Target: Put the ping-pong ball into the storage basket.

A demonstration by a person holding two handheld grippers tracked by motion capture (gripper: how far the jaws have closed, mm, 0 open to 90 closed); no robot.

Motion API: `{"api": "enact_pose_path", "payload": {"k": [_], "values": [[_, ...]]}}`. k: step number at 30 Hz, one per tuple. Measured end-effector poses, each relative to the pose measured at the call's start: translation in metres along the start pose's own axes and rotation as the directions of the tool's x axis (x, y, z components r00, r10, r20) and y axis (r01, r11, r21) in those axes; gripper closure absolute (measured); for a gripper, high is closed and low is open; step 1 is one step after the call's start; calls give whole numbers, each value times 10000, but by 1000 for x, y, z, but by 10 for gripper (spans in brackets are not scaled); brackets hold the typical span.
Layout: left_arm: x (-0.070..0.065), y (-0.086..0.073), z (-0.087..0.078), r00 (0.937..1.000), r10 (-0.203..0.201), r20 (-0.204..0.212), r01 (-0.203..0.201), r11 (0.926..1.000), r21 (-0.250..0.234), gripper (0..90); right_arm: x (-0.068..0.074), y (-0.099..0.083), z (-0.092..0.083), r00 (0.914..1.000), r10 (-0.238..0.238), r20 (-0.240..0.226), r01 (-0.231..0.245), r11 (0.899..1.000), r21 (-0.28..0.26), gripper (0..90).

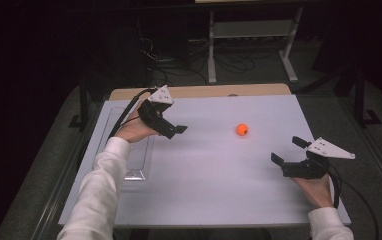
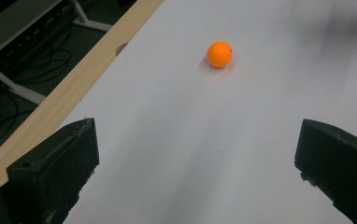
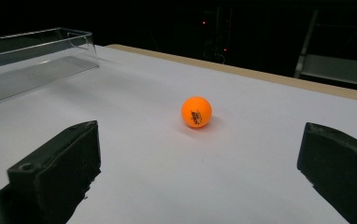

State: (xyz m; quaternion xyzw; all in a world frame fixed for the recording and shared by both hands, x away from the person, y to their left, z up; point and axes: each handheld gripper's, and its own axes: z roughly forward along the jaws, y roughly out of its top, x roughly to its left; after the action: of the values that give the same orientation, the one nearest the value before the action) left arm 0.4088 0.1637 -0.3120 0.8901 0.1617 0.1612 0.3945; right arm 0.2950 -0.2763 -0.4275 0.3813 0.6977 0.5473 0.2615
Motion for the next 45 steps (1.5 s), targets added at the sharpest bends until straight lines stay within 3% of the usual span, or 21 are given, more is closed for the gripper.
{"api": "enact_pose_path", "payload": {"k": [7,45], "values": [[-3,11,10,9993,305,210,-308,9994,158,0,0,0,0,10000,-22,-7,22,10000,-4,0],[6,34,55,9953,561,793,-631,9940,890,0,1,0,1,10000,-30,-54,30,10000,94,0]]}}
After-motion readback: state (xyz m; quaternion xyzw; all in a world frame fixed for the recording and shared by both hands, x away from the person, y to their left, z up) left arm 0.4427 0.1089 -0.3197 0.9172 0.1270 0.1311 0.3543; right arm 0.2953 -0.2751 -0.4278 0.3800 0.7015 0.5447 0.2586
